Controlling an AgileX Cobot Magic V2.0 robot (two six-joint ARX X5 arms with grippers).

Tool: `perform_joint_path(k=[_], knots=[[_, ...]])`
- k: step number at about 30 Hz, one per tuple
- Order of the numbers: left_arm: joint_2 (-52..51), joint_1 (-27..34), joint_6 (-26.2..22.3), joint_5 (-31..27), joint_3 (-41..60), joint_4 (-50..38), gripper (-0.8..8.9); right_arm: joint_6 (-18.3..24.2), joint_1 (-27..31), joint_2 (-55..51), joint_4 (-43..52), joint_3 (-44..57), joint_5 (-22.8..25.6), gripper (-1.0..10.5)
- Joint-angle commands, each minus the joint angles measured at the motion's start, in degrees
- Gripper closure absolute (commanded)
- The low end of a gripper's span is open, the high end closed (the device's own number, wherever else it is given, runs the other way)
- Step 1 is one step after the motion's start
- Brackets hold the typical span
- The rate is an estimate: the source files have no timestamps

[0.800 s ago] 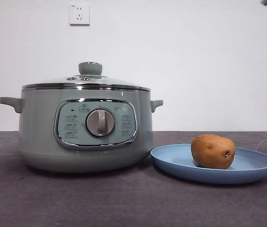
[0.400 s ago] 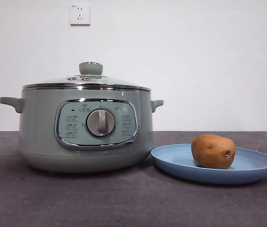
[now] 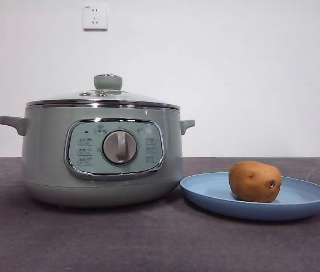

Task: Take the potato out from the steamer,put the potato on the plate,close the lid

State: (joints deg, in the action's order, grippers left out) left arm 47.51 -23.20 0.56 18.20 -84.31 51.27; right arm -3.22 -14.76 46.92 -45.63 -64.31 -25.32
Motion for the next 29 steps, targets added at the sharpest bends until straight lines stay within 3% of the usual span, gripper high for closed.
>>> perform_joint_path(k=[1,14,19,23,29], knots=[[0.33,-0.07,-0.17,-0.09,0.42,-0.09,8.17,0.13,0.04,-0.07,0.11,-0.04,0.17,9.5],[4.33,-0.26,-0.2,-0.31,0.42,0.09,8.17,0.13,0.04,-0.07,0.11,-0.04,0.17,9.5],[2.89,1.86,-2.56,-0.11,1.84,-1.07,8.17,0.13,0.04,-0.07,0.11,-0.04,0.17,9.5],[-0.37,3.48,-2.45,0.09,8.66,-6.25,8.17,0.13,0.04,-0.07,0.11,-0.04,0.17,9.5],[-9.44,6.1,-2.01,0.11,27.06,-20.92,8.17,0.13,0.04,-0.07,0.11,-0.04,0.17,9.5]])
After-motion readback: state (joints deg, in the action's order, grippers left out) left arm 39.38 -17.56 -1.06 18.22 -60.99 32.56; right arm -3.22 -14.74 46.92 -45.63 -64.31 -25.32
